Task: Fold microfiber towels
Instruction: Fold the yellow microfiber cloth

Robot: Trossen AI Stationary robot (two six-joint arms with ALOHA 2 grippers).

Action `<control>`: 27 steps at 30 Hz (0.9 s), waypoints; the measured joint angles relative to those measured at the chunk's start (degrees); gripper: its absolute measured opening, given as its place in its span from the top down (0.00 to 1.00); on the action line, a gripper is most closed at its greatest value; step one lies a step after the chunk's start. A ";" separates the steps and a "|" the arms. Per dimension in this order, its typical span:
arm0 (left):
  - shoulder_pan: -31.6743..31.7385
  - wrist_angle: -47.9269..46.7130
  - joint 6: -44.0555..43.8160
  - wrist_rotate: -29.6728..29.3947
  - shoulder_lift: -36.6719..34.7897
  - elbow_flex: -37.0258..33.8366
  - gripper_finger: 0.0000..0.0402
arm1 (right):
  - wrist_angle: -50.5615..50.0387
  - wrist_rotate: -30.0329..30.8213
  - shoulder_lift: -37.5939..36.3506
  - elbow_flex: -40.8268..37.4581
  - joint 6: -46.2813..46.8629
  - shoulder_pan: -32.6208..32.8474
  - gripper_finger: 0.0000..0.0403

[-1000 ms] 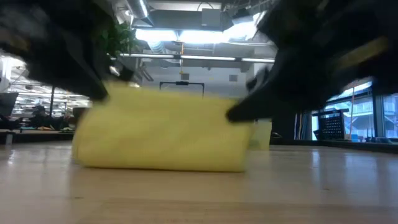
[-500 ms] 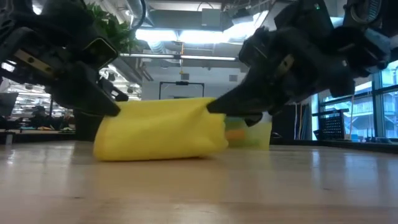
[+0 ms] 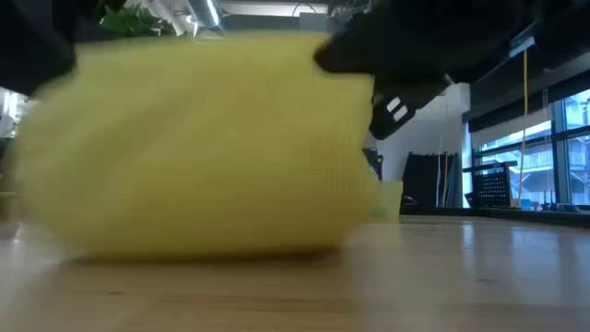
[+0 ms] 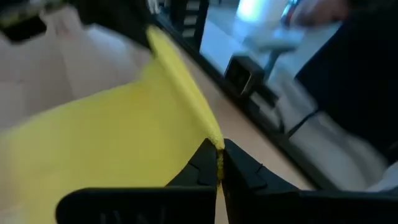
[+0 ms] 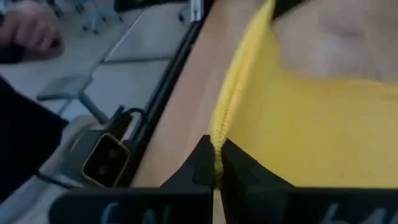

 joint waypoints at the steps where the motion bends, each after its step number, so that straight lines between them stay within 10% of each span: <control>1: -0.69 -3.05 1.22 -1.45 -0.04 1.11 1.00 | -3.13 0.51 -0.05 1.74 -0.60 0.47 0.98; 23: 3.46 -11.99 0.41 -9.51 -0.04 -0.29 1.00 | -7.51 1.36 0.07 -1.72 5.57 -8.02 0.98; 27: 7.22 -13.72 5.72 -9.50 -0.04 2.00 1.00 | -13.57 8.99 -3.57 -1.75 5.41 -6.06 0.98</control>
